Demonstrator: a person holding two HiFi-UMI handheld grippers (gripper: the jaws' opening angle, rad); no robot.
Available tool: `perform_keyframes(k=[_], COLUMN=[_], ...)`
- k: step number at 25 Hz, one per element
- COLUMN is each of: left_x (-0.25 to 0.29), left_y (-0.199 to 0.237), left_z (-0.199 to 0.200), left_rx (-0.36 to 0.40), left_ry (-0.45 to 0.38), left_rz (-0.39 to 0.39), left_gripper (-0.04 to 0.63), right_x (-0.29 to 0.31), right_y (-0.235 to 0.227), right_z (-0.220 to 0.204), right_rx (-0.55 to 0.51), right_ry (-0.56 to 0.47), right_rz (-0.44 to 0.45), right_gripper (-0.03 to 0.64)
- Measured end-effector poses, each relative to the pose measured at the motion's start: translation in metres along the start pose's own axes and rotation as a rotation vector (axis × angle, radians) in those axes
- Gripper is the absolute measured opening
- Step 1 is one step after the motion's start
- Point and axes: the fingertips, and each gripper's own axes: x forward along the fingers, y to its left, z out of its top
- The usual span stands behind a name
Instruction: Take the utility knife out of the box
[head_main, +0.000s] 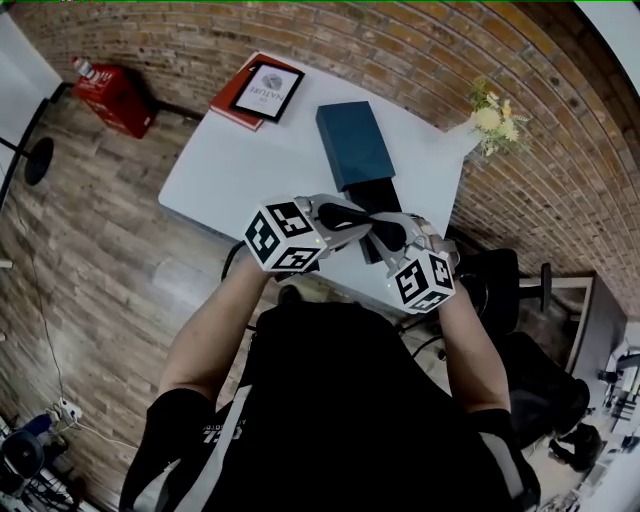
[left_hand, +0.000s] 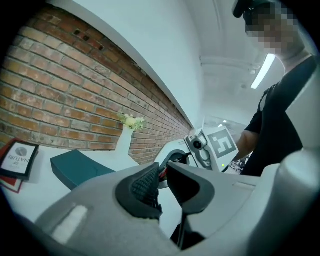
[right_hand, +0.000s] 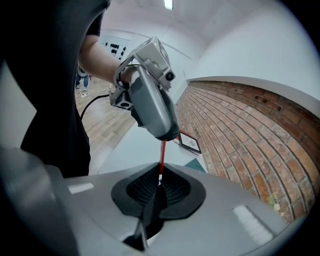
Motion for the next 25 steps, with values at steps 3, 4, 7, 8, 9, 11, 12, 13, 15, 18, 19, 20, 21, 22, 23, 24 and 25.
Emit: perform_keyframes(k=[3, 4, 7, 8, 9, 11, 12, 13, 15, 18, 19, 20, 21, 22, 23, 24, 25], left_x=[0.013, 0.019, 0.04, 0.048, 0.055, 0.07, 0.077, 0.084, 0.098, 0.116, 0.121, 0.125, 0.128, 0.13, 0.132, 0.133, 0.134], left_y=[-0.005, -0.007, -0.014, -0.017, -0.02, -0.026, -0.029, -0.033, -0.039, -0.046, -0.047, -0.047, -0.046, -0.045, -0.044, -0.043, -0.042], left_z=[0.005, 0.006, 0.009, 0.01, 0.012, 0.018, 0.021, 0.023, 0.029, 0.039, 0.043, 0.046, 0.05, 0.053, 0.057, 0.061, 0.065], left_rx=[0.031, 0.036, 0.06, 0.069, 0.075, 0.073, 0.07, 0.066, 0.061, 0.039, 0.03, 0.022, 0.018, 0.018, 0.019, 0.02, 0.022], left_ry=[0.017, 0.022, 0.043, 0.049, 0.051, 0.043, 0.037, 0.032, 0.02, -0.014, -0.028, -0.039, -0.049, -0.057, -0.063, -0.071, -0.079], left_rz=[0.006, 0.003, 0.004, 0.008, 0.011, 0.008, 0.005, 0.004, 0.009, 0.026, 0.033, 0.043, 0.055, 0.069, 0.085, 0.102, 0.12], left_gripper=[0.049, 0.048, 0.038, 0.029, 0.023, 0.021, 0.021, 0.021, 0.02, 0.02, 0.018, 0.018, 0.018, 0.018, 0.018, 0.018, 0.018], right_x=[-0.011, -0.015, -0.03, -0.035, -0.041, -0.055, -0.062, -0.068, -0.081, -0.103, -0.111, -0.118, -0.125, -0.132, -0.138, -0.145, -0.152], right_y=[-0.004, -0.006, -0.006, -0.007, -0.008, -0.011, -0.012, -0.014, -0.016, -0.024, -0.028, -0.032, -0.036, -0.041, -0.046, -0.051, -0.056], right_z=[-0.009, -0.014, -0.031, -0.037, -0.042, -0.052, -0.057, -0.062, -0.072, -0.092, -0.098, -0.104, -0.108, -0.111, -0.116, -0.121, -0.127], right_rx=[0.03, 0.041, 0.065, 0.073, 0.08, 0.09, 0.096, 0.102, 0.123, 0.186, 0.212, 0.24, 0.266, 0.291, 0.317, 0.346, 0.379], right_ry=[-0.007, -0.01, -0.02, -0.026, -0.033, -0.054, -0.066, -0.076, -0.096, -0.12, -0.133, -0.151, -0.175, -0.202, -0.225, -0.244, -0.262], right_rz=[-0.032, -0.039, -0.047, -0.048, -0.05, -0.059, -0.06, -0.059, -0.05, -0.045, -0.052, -0.061, -0.07, -0.08, -0.091, -0.105, -0.121], right_gripper=[0.017, 0.017, 0.024, 0.038, 0.05, 0.052, 0.051, 0.051, 0.054, 0.086, 0.094, 0.095, 0.095, 0.095, 0.095, 0.094, 0.089])
